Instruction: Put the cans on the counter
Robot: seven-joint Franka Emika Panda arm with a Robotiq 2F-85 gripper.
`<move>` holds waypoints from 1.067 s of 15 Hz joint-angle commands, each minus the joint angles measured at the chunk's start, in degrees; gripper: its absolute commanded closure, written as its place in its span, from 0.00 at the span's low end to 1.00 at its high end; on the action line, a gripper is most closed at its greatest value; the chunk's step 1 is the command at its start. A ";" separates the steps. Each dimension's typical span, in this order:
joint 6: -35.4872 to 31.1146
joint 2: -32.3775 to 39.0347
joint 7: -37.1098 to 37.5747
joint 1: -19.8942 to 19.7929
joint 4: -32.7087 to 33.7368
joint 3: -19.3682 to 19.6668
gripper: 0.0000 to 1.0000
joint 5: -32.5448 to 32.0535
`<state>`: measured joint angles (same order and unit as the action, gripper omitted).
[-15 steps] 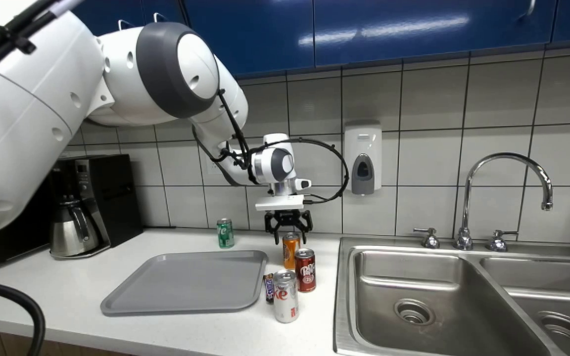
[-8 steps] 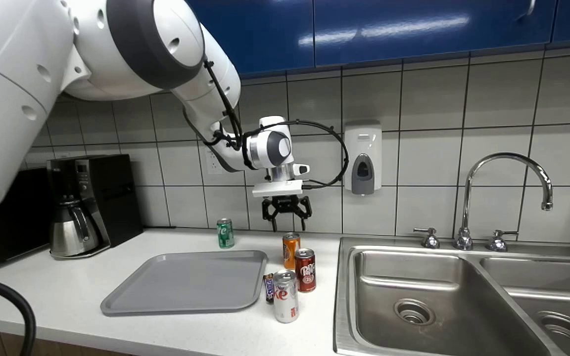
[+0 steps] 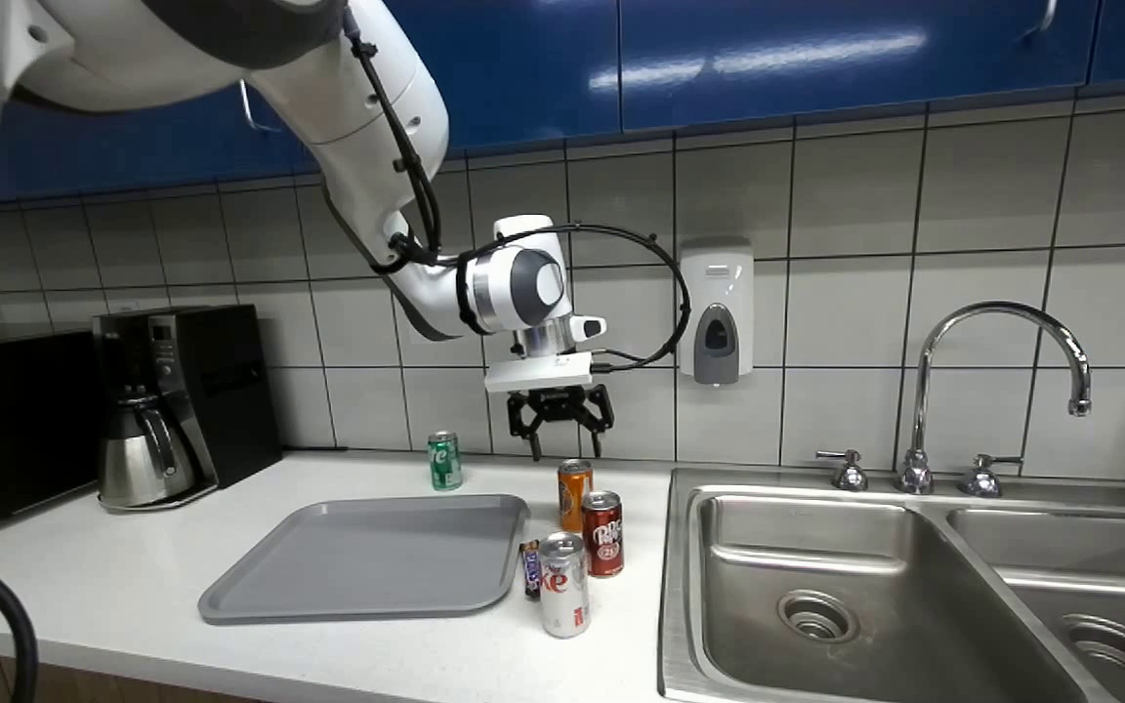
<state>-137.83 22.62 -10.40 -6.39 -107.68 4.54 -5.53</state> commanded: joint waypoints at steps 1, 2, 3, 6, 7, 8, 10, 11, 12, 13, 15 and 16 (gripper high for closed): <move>-6.79 -8.57 0.61 0.15 -12.51 1.37 0.00 -3.36; -7.71 -9.84 0.59 0.07 -14.46 1.66 0.00 -3.84; -8.63 -11.28 0.63 0.01 -16.55 1.98 0.00 -4.24; -8.92 -15.21 0.98 -0.08 -21.48 3.10 0.00 -6.05; -8.97 -16.48 1.16 -0.15 -22.84 3.38 0.00 -6.51; -8.59 -17.65 1.30 -0.18 -23.88 3.63 0.00 -6.91; -8.07 -19.78 1.94 -0.13 -25.74 3.99 0.00 -8.10; -7.92 -20.68 2.07 -0.14 -26.63 4.07 0.00 -8.71; -7.52 -21.61 1.89 -0.19 -27.48 4.03 0.00 -9.01; -7.70 -17.79 0.42 -0.38 -24.10 3.59 0.00 -6.77; -7.70 -18.29 0.42 -0.38 -24.64 3.60 0.00 -6.84; -7.70 -18.10 0.42 -0.38 -24.59 3.60 0.00 -6.84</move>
<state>-145.70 4.58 -9.98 -6.38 -132.34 8.54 -12.36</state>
